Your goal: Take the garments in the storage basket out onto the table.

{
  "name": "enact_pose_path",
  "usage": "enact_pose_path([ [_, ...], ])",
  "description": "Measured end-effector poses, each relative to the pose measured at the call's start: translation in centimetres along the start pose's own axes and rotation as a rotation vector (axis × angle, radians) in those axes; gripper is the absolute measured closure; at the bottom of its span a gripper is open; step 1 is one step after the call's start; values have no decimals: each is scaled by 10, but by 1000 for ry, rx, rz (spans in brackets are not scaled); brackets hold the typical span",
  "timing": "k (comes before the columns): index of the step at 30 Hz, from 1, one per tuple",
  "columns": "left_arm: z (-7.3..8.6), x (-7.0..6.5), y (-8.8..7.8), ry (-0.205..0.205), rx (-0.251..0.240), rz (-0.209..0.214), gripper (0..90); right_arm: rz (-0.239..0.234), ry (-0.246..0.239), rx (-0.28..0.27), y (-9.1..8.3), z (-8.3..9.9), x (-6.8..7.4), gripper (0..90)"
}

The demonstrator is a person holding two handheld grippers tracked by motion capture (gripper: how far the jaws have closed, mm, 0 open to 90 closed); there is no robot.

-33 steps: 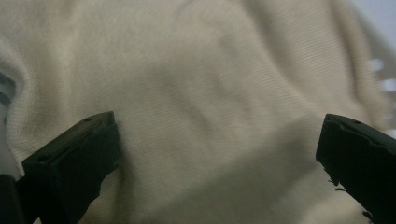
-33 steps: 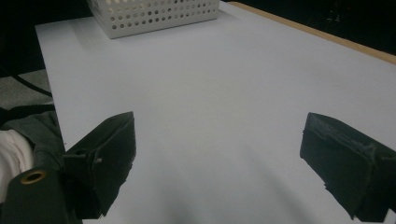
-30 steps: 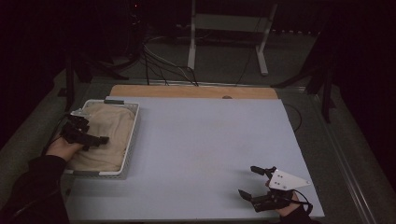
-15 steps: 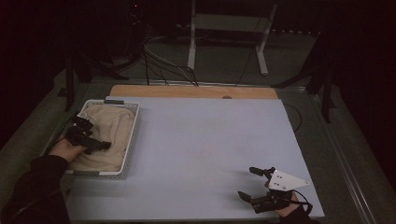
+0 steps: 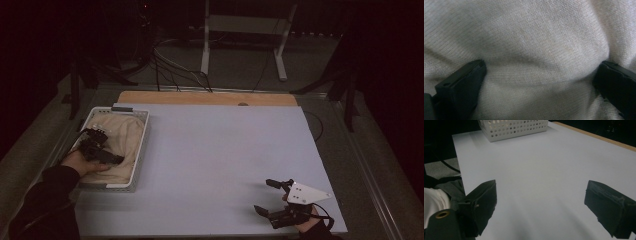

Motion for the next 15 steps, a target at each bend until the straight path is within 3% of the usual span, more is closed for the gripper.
enact_pose_path([
  [3,1,-2,-1,11,-14,1,32,1,1,-1,-1,0,0,111],
  [6,0,-5,-3,32,10,2,130,1,1,1,0,0,0,111],
  [10,0,-9,-11,72,22,7,378,0,4,4,0,0,0,111],
  [12,0,-9,-15,71,13,-1,502,-1,7,3,0,0,0,112],
  [15,-1,-11,-20,70,-6,-23,576,5,9,3,-1,0,-1,112],
])
Point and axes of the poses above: each handheld gripper's, and its own axes: y roughly forward along the jaws, z roughly out of its underside, x roughly to its left, the point moved 7 cm from there along y, roughly forward along the jaws, and after that the axes turned 9 degrees about -x, right-handed, at the moved point
